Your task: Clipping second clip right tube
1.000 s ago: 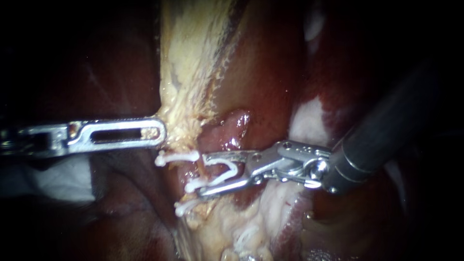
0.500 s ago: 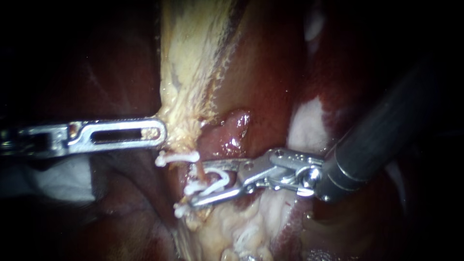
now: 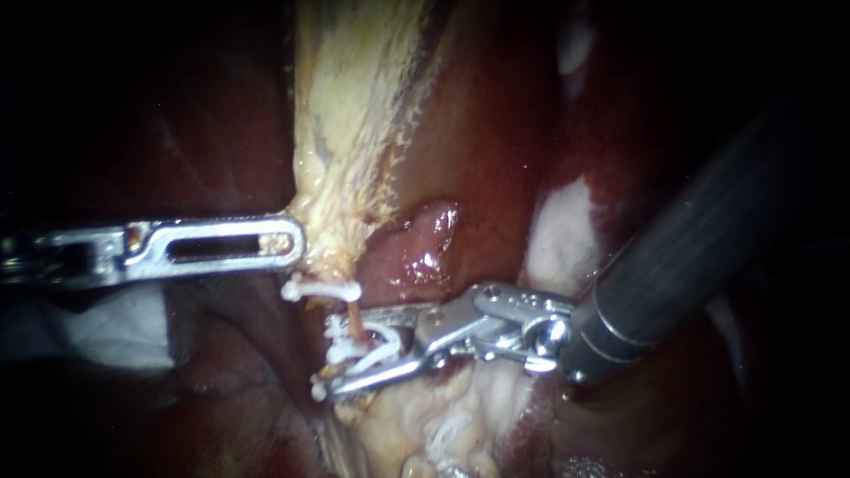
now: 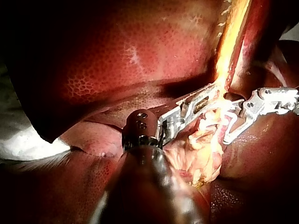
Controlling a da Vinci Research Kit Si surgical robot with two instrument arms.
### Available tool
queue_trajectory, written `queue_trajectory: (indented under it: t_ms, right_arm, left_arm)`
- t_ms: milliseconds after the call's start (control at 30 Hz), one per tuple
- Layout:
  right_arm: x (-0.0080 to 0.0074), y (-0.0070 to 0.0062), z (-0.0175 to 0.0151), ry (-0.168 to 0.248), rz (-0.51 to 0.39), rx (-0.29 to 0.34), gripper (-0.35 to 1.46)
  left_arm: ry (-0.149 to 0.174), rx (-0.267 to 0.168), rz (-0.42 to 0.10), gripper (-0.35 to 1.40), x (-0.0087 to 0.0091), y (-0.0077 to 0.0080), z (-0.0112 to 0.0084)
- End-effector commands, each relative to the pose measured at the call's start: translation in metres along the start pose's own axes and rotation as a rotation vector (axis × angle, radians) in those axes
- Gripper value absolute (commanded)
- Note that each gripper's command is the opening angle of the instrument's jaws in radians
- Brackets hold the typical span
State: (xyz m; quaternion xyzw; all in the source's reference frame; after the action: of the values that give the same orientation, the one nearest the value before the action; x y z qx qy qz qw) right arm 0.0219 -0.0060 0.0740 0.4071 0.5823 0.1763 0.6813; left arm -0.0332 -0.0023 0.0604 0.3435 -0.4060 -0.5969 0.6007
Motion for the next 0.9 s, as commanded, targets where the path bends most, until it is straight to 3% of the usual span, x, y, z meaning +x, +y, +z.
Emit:
queue_trajectory:
  t_ms: [33, 367, 433, 500, 533, 600, 767, 900]
  right_arm:
    - [0.0, 0.0, 0.0001, 0.0, 0.007, -0.001, 0.56]
    - [-0.0002, 0.0003, 0.0, 0.003, 0.012, 0.0, 0.51]
    - [-0.0002, 0.0004, -0.0002, 0.001, 0.013, -0.016, 0.44]
    - [-0.0004, 0.0005, -0.0005, -0.01, 0.015, -0.04, 0.23]
    - [-0.0005, 0.0004, -0.0009, -0.021, 0.016, -0.054, -0.03]
    - [-0.0006, 0.0003, -0.0015, -0.047, 0.02, -0.081, -0.35]
    - [-0.0005, 0.0006, -0.0023, -0.082, 0.025, -0.098, -0.35]
    - [-0.0006, 0.0005, -0.0023, -0.084, 0.024, -0.101, -0.35]
  left_arm:
    - [-0.001, -0.001, 0.0, -0.35, 0.0, 0.0, 0.0]
    - [-0.001, -0.001, 0.0, -0.35, 0.0, 0.0, 0.0]
    - [-0.001, -0.001, 0.0, -0.35, 0.0, 0.0, 0.0]
    - [-0.001, -0.001, 0.0, -0.35, 0.0, 0.0, 0.0]
    - [-0.001, -0.001, 0.0, -0.35, 0.0, 0.0, 0.0]
    - [-0.001, -0.001, 0.0, -0.35, 0.0, 0.0, 0.0]
    - [-0.001, 0.0, 0.0, -0.35, 0.0, 0.0, 0.0]
    - [0.0, 0.0, 0.0, -0.35, 0.0, 0.0, -0.0001]
